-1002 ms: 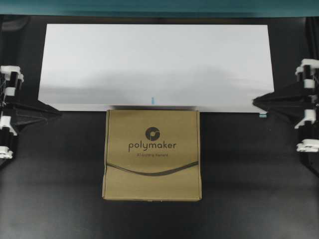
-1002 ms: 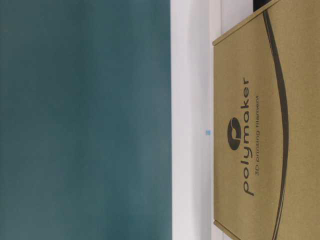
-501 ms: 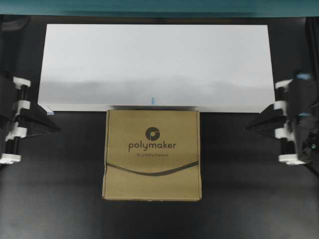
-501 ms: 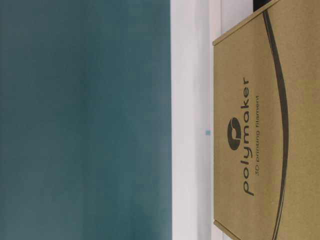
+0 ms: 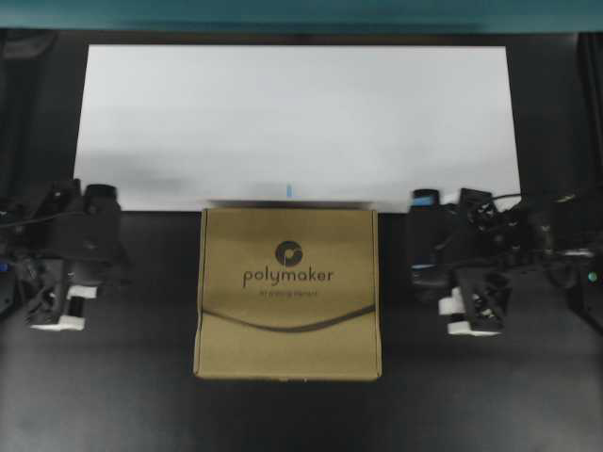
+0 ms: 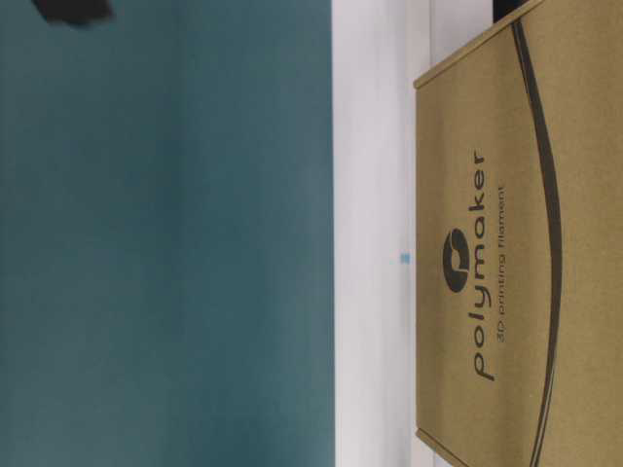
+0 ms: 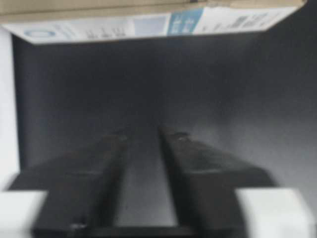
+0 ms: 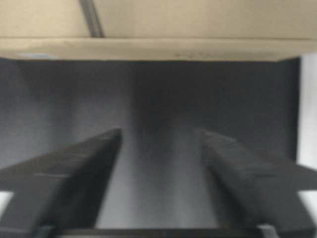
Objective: Place the cardboard box on the stand after clamping it between your arms.
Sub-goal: 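Press both grippers against opposite sides of the box to clamp it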
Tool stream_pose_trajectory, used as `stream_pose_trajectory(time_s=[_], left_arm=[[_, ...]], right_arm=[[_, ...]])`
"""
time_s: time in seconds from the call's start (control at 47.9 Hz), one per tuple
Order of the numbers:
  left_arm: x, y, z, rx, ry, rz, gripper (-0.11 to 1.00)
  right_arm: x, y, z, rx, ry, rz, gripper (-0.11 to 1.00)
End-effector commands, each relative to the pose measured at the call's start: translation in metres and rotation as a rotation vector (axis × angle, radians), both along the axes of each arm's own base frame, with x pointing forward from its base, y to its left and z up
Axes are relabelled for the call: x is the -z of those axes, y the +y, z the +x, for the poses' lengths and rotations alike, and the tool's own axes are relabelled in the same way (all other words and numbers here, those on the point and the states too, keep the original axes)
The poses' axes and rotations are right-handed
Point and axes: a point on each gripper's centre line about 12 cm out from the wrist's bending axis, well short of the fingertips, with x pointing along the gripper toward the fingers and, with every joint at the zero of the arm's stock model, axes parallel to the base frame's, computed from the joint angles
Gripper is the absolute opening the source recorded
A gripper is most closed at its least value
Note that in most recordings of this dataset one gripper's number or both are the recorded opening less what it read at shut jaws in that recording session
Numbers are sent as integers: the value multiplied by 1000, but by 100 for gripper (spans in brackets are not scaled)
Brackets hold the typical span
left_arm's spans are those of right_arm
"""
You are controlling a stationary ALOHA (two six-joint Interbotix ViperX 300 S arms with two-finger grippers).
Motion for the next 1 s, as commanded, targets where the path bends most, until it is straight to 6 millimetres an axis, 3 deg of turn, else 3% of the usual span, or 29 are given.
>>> stream_pose_trajectory(time_s=[0.0,0.083,0.188,0.397,0.647,0.981], left_arm=[[4,-3,9,3,14,-1,42],[13,-4,17,6,17,-2,67],[28,-6,33,8,1,-7,87],[57,-8,55,9,65,-4,82],[75,-10,79,10,106,0,83],[73,-11,92,9,96,-1,83]], right_arm=[[14,6,8,-9,43,-2,67],[25,9,14,-13,74,-7,82],[36,10,20,-15,105,-14,84],[49,9,27,-13,113,-22,83],[69,8,36,-8,98,-21,83],[69,11,56,-7,51,-14,83]])
